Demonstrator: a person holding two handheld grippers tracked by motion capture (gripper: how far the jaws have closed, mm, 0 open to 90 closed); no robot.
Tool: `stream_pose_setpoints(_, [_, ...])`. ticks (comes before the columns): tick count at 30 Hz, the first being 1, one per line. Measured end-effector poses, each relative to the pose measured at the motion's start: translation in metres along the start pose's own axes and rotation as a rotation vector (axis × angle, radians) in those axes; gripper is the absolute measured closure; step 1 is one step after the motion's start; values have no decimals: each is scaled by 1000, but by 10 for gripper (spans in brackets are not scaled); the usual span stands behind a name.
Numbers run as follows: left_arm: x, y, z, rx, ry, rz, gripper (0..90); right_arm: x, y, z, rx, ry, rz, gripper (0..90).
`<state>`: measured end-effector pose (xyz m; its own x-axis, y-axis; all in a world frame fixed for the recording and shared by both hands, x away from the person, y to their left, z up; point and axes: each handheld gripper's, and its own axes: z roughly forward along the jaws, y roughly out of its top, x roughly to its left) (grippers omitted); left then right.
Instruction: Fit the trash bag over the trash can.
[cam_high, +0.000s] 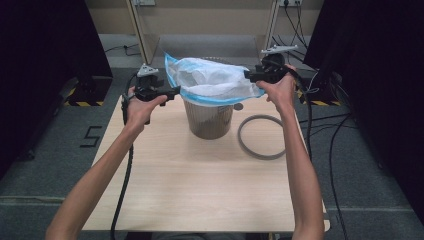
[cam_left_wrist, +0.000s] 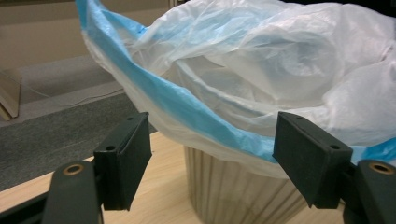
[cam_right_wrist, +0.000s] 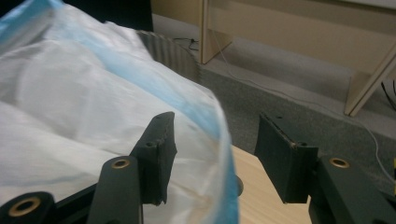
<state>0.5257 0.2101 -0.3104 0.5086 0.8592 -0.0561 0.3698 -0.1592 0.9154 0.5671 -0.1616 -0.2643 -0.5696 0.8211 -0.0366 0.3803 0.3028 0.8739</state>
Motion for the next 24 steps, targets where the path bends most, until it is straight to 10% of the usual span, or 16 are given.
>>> stream_pose_setpoints(13, [-11, -6, 3, 2, -55, -4, 330, 14, -1, 18, 59, 23, 7, 454])
stream_pose_setpoints(24, [-10, -9, 2, -5, -102, 57, 737, 11, -4, 15, 50, 29, 23, 458])
